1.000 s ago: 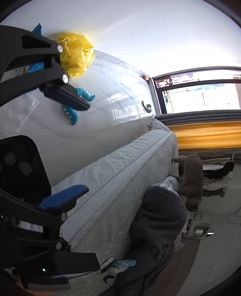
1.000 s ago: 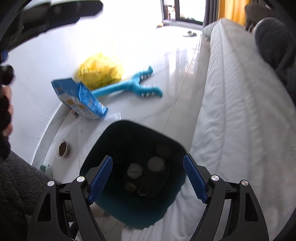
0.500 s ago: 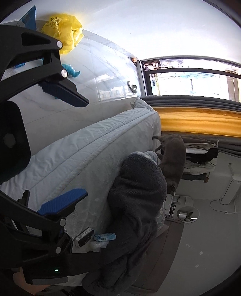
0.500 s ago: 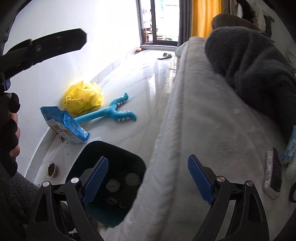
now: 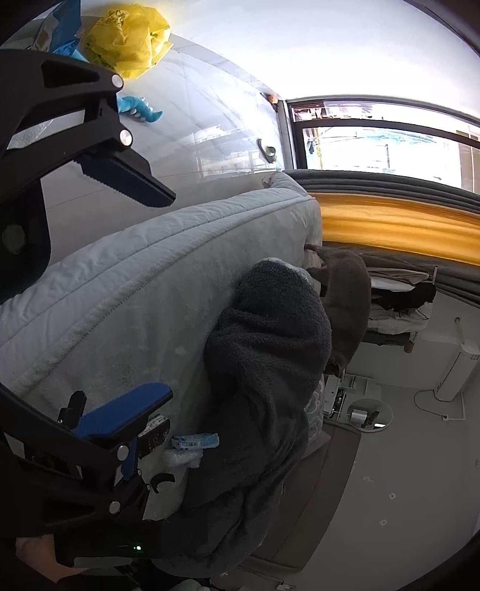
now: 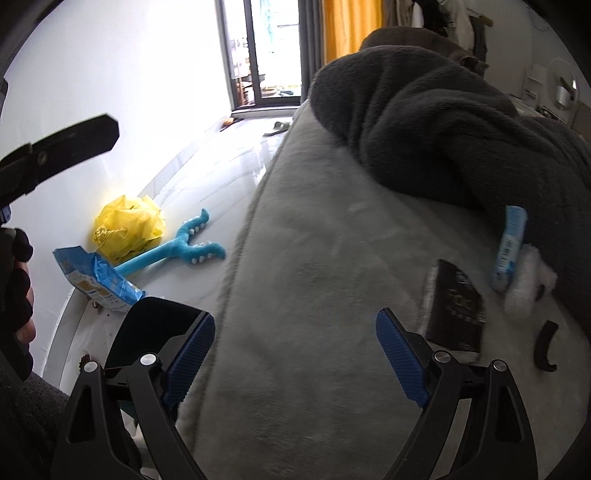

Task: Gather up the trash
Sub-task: 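Move both tools back over the bed toward the remaining trash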

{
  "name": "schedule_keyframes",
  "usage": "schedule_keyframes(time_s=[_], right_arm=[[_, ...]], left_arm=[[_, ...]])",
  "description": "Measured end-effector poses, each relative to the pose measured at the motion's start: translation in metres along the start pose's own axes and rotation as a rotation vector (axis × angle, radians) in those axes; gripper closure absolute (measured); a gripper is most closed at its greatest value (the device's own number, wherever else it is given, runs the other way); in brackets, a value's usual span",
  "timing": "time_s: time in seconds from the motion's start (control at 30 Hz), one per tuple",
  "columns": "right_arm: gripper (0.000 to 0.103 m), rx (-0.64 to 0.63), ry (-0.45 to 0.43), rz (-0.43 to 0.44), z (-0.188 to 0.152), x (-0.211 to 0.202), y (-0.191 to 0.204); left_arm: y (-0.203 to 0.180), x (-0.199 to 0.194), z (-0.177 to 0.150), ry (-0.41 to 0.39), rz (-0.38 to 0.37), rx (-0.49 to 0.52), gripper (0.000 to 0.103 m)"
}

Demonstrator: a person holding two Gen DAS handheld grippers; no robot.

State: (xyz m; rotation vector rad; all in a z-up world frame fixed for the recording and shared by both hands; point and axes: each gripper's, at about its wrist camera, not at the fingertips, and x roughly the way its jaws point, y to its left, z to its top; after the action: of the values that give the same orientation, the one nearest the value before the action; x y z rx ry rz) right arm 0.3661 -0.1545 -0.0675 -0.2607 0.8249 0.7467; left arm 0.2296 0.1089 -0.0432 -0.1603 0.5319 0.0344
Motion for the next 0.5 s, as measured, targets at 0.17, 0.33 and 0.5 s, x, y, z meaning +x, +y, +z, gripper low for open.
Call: schedule_keyframes(time_s=[0.17, 0.33, 0.5], right_arm=[[0.012, 0.064, -0.039, -0.068, 0.002, -0.016, -0.026], [0.012, 0.122, -0.084, -0.144, 0.002, -0.030, -0.053], [0.012, 0.190, -0.106, -0.187, -0.004, -0.041, -0.085]], left_arm=[[-0.002, 0.009, 0.002, 0.029, -0.060, -0.112, 0.005], [-0.026, 0.015, 0.003, 0.022, -0.031, -0.032, 0.005], [-0.048, 0.021, 0.001, 0.016, -0.038, 0.026, 0.005]])
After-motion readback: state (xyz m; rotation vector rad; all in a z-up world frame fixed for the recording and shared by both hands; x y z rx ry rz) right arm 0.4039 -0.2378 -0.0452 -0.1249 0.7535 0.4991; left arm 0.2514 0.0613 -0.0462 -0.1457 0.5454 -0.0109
